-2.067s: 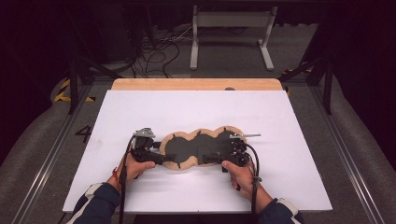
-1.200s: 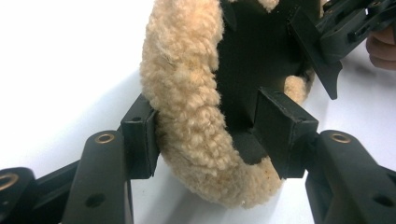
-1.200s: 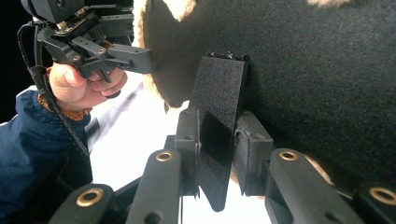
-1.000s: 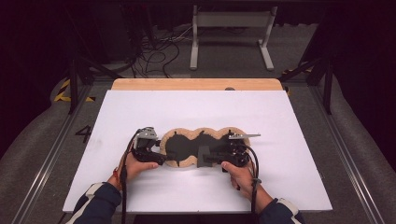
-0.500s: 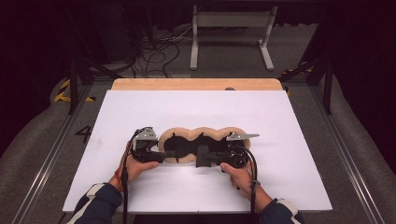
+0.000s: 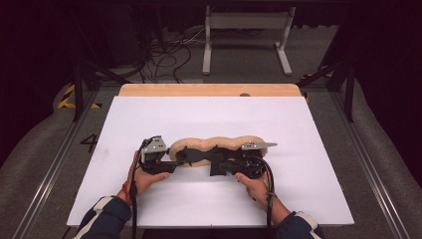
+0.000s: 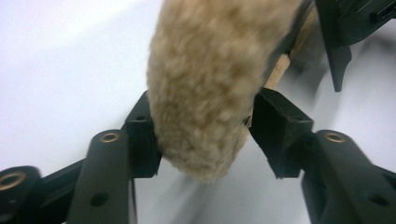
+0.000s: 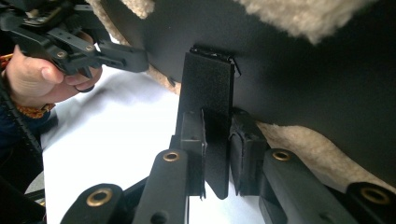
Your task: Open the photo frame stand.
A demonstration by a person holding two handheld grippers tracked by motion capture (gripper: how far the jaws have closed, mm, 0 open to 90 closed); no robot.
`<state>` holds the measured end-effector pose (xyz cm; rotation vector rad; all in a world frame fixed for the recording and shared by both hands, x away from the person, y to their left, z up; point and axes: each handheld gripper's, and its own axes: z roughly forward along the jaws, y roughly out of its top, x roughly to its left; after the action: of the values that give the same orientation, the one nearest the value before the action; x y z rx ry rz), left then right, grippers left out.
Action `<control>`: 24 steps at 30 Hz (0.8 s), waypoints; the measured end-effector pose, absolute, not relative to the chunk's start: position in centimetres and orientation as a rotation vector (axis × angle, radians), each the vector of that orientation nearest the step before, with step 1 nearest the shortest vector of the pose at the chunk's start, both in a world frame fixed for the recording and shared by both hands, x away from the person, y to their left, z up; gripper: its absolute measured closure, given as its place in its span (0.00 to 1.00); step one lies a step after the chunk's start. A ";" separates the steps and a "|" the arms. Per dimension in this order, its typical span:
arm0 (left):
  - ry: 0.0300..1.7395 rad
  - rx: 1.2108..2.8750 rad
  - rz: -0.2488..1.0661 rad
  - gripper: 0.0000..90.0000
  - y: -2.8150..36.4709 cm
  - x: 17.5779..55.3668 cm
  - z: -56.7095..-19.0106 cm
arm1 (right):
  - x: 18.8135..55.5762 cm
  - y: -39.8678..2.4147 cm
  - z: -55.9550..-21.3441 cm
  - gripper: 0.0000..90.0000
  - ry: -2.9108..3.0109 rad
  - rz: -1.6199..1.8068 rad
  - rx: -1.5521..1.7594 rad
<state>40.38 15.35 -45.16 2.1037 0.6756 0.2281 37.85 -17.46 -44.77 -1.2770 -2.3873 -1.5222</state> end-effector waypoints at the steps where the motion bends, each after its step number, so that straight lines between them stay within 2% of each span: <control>1: 0.691 2.127 0.210 0.45 15.3 40.5 -45.5 | 37.8 -17.5 -44.8 0.86 -2.392 -1.520 -1.274; 2: 0.691 2.127 0.210 0.41 15.3 40.5 -45.5 | 37.8 -17.5 -44.8 0.86 -2.392 -1.520 -1.274; 4: 0.707 2.157 0.161 0.41 15.0 40.8 -46.2 | 37.7 -17.4 -44.7 0.86 -2.406 -1.513 -1.277; 7: 0.697 2.178 0.186 0.53 14.7 40.6 -46.6 | 37.6 -17.3 -44.7 0.86 -2.415 -1.510 -1.274; 10: 0.683 2.193 0.222 0.58 14.6 40.5 -46.6 | 37.5 -17.2 -44.6 0.85 -2.443 -1.504 -1.275; 16: 0.720 2.210 0.363 0.59 14.0 40.2 -46.6 | 37.3 -16.5 -44.7 0.85 -2.486 -1.479 -1.275; 24: 0.736 2.210 0.375 0.60 13.9 40.2 -46.7 | 37.0 -16.1 -44.6 0.81 -2.554 -1.471 -1.259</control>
<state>40.20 13.94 -46.66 2.2102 0.7357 0.3751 36.99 -16.07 -44.64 -1.2593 -2.5535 -1.4710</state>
